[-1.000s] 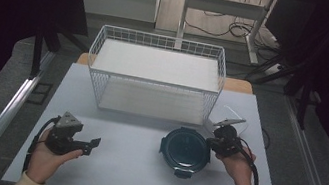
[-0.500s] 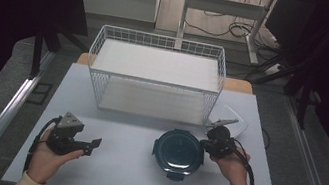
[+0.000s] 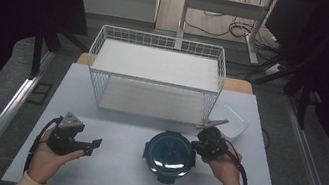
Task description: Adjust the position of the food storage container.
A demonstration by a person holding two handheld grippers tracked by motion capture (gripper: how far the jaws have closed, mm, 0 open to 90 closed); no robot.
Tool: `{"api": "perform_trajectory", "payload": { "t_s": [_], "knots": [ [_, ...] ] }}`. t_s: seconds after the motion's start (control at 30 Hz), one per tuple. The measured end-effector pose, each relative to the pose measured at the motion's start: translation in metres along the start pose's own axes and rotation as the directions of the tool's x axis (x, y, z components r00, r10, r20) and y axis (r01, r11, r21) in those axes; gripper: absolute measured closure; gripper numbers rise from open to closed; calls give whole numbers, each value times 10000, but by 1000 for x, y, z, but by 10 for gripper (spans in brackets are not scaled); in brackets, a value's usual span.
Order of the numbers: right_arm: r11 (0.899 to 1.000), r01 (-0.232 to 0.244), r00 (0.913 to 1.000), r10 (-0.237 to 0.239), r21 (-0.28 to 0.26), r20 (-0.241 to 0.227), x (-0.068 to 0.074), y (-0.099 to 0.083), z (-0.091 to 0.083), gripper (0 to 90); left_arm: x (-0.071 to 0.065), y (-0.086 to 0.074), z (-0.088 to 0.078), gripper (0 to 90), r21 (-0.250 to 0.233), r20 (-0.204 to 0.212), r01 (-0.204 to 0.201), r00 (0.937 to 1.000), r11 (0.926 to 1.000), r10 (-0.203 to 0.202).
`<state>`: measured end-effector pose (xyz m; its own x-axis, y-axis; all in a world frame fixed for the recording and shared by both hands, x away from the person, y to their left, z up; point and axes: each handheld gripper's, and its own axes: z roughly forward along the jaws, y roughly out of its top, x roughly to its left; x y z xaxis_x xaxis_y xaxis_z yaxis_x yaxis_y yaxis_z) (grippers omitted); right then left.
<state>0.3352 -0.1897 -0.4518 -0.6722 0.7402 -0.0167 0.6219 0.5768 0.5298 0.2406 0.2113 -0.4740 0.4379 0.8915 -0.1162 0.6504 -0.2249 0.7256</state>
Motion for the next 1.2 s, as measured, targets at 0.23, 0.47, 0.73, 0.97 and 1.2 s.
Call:
{"api": "perform_trajectory", "payload": {
  "t_s": [0.23, 0.47, 0.73, 0.97, 1.2],
  "knots": [
    [9993, 327, 9994, -325, 165, -81, 17, 5, 7, 895, 0, 0, 0, 194, -23, 6, -53, 10000, 10000, 53],
    [9985, 518, 9985, -515, 178, -195, 27, 8, 10, 895, -1, 0, 1, 194, 44, 7, -54, 10000, 10000, 53],
    [9968, 759, 9967, -751, 258, -298, 37, 11, 12, 895, -2, 0, 2, 194, 77, 34, -116, 9999, 9999, 116],
    [9960, 864, 9952, -851, 247, -493, 44, 12, 12, 895, -3, 2, 4, 194, 88, 65, -190, 9998, 9998, 190],
    [9962, 855, 9941, -843, 159, -676, 46, 9, 12, 895, -5, 4, 7, 194, 107, 141, -299, 9995, 9995, 297]
  ]
}}
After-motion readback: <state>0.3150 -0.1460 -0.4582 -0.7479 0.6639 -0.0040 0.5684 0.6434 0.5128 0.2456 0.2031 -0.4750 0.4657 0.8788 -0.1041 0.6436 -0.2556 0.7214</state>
